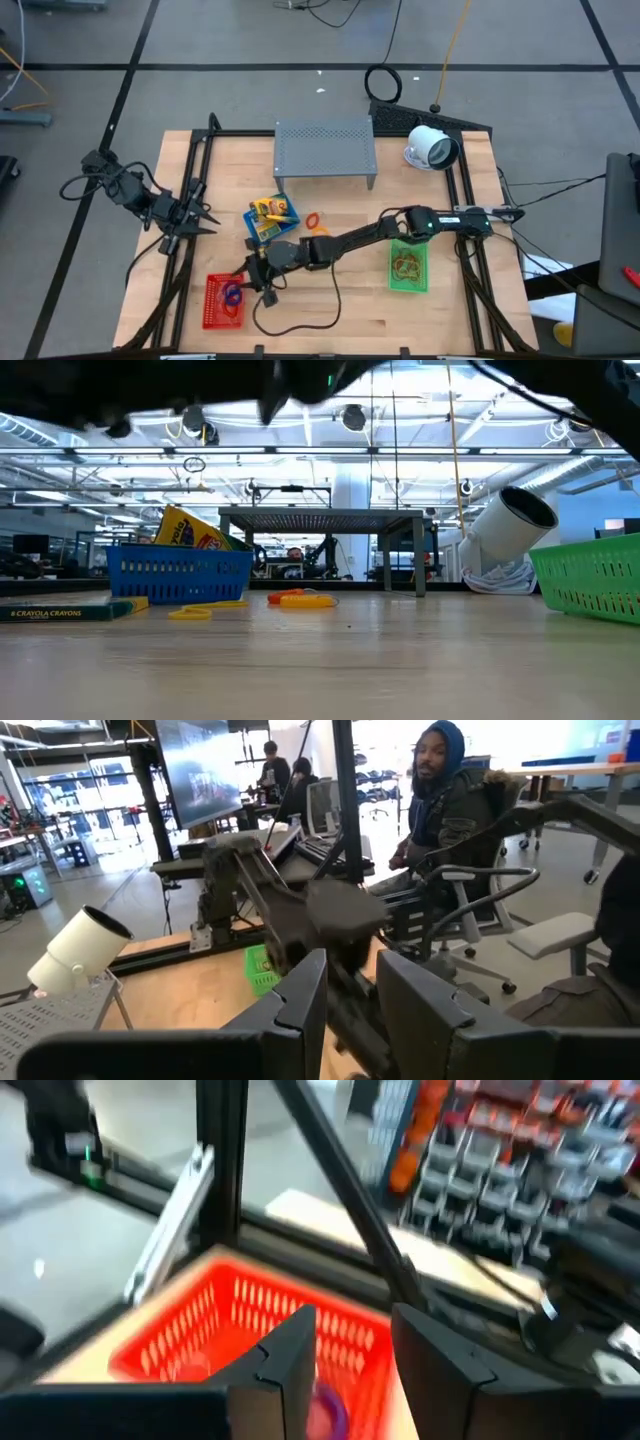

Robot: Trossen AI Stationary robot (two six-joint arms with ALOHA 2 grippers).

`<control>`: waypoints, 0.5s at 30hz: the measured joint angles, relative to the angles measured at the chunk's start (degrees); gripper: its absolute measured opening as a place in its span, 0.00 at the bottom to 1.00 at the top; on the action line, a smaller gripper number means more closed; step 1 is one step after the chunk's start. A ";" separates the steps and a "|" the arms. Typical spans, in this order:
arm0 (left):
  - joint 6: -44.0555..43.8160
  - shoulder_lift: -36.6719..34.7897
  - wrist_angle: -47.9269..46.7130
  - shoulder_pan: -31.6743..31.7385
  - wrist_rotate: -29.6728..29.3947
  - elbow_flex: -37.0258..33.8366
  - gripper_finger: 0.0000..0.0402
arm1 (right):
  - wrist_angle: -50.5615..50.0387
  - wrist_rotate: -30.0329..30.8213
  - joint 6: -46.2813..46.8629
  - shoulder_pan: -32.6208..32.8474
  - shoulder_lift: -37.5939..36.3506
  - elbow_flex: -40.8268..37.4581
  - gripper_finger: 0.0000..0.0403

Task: Pick & Place Office Desk Supplies
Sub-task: Put the yellow spiral keychain into the red bin

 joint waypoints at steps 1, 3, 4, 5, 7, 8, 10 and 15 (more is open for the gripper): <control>0.00 0.00 0.00 0.01 0.03 0.00 0.25 | -3.18 0.05 -0.74 0.00 -1.01 0.00 0.31; -0.17 0.02 -0.16 0.02 0.04 0.00 0.25 | -9.06 1.96 -1.45 -0.01 -3.29 -0.02 0.31; -0.18 0.02 -0.15 0.02 0.04 0.00 0.25 | -11.14 4.45 -1.55 0.10 -4.24 -0.05 0.31; -0.22 0.00 -0.06 0.01 0.04 0.00 0.25 | -12.73 7.41 -1.54 0.25 -5.11 -0.04 0.31; -0.57 0.00 -0.15 0.00 0.04 0.00 0.25 | -16.72 14.27 -2.64 0.64 -6.91 -0.04 0.31; -0.70 0.00 -0.05 0.02 0.07 0.00 0.25 | -18.99 17.55 -3.48 0.91 -7.68 -0.04 0.31; -1.05 0.00 -0.02 0.01 0.07 0.00 0.25 | -22.18 24.00 -3.86 1.18 -8.50 -0.04 0.31; -1.07 0.00 -0.08 0.02 0.09 0.00 0.25 | -31.63 31.94 -1.50 1.83 -11.43 -0.17 0.31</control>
